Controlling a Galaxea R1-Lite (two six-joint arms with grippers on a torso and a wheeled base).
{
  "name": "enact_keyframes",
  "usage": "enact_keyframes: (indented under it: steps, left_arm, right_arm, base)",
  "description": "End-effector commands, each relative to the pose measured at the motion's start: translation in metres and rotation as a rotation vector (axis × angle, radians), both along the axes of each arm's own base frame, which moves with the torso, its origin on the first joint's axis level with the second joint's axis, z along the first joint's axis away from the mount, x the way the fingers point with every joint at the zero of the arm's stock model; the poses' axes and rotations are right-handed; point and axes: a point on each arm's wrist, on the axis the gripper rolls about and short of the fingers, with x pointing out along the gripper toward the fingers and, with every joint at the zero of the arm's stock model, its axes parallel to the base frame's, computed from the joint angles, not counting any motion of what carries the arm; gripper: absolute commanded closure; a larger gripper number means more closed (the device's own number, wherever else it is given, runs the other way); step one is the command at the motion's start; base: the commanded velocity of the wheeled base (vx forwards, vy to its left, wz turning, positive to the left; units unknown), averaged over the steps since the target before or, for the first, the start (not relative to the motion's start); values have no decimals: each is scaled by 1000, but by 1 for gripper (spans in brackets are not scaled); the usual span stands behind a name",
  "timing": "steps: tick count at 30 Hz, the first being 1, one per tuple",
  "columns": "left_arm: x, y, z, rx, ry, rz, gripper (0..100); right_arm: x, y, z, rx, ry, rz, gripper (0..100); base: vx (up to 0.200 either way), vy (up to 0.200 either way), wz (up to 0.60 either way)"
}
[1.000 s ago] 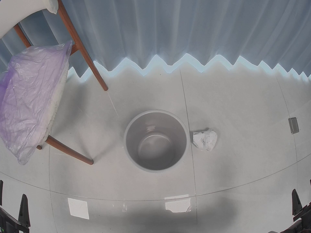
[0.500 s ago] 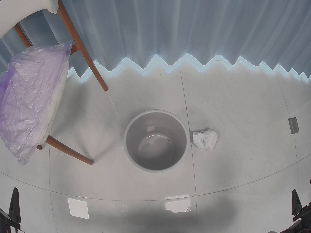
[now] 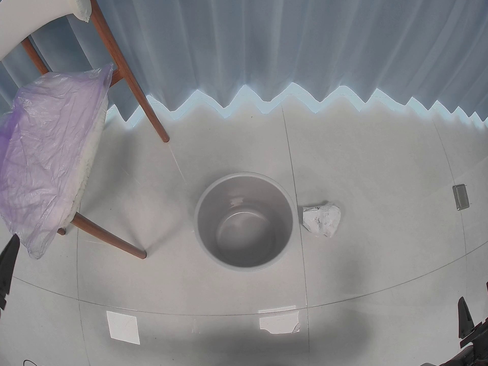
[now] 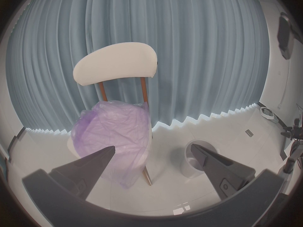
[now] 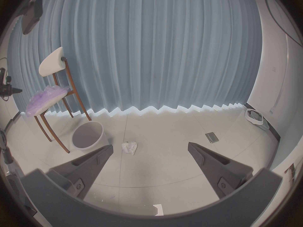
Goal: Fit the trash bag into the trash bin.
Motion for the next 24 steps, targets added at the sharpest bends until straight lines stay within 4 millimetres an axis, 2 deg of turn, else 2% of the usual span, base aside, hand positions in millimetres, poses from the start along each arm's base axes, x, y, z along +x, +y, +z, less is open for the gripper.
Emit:
enact_keyframes:
  steps: [1,12,20,24]
  left_arm:
    - [47,-4,33,5,95,-4,0]
    - [102,-8,66,17,151,-22,0]
    - [140,-12,72,27,205,-73,0]
    - [160,-13,70,100,233,-81,0]
  right_arm:
    - [0,0,-5,0,1,0,0]
    - [0,0,-5,0,1,0,0]
    - [0,0,-5,0,1,0,0]
    - [0,0,-5,0,1,0,0]
  base:
    - [0,0,0]
    - [0,0,0]
    - [0,0,0]
    - [0,0,0]
